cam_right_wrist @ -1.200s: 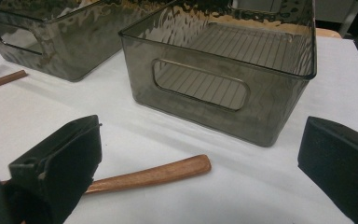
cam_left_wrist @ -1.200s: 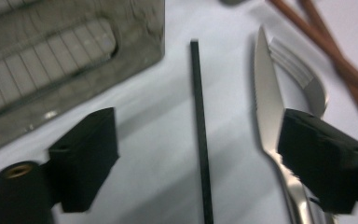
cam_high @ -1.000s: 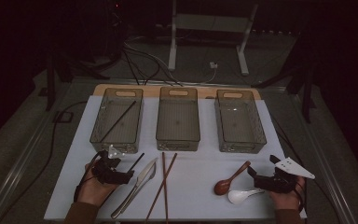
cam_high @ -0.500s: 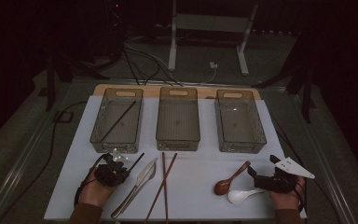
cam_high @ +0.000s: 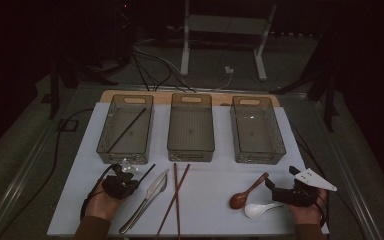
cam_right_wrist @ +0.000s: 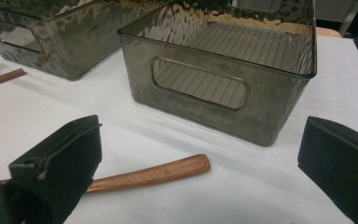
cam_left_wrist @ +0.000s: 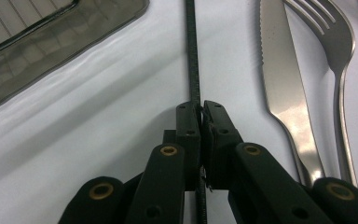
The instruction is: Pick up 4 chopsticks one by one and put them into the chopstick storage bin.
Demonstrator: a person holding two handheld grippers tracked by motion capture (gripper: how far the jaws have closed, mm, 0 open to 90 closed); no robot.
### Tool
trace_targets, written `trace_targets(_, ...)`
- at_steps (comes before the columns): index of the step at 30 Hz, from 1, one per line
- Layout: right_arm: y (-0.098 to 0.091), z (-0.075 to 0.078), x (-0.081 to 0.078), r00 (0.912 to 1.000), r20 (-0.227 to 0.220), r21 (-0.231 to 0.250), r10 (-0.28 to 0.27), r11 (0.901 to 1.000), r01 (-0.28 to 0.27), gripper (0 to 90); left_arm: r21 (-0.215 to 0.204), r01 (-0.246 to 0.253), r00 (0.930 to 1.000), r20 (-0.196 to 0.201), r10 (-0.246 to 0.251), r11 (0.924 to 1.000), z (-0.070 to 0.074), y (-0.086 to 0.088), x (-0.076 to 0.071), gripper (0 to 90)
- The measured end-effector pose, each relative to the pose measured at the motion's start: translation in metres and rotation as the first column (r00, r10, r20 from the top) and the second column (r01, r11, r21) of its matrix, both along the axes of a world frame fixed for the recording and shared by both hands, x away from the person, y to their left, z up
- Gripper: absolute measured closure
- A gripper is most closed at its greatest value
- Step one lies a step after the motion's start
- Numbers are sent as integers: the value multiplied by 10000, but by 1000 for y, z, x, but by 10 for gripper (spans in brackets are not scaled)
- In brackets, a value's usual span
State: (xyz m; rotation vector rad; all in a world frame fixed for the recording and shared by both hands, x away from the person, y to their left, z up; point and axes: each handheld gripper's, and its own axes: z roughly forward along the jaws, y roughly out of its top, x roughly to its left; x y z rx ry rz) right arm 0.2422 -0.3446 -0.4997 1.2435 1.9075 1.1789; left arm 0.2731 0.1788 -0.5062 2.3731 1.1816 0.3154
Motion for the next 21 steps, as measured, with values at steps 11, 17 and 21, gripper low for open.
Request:
trace_targets(11,0,0,0,10000,3,7,-34,10000,34,0,2,61,9997,240,-61,10000,3,-4,4,877)
trace_targets(17,-1,0,0,10000,8,0,-41,10000,41,0,-52,229,9987,448,-226,9997,11,-10,6,877)
trace_targets(21,-1,0,0,10000,13,15,-48,10000,48,0,-81,244,9979,600,-239,9997,16,-10,7,877)
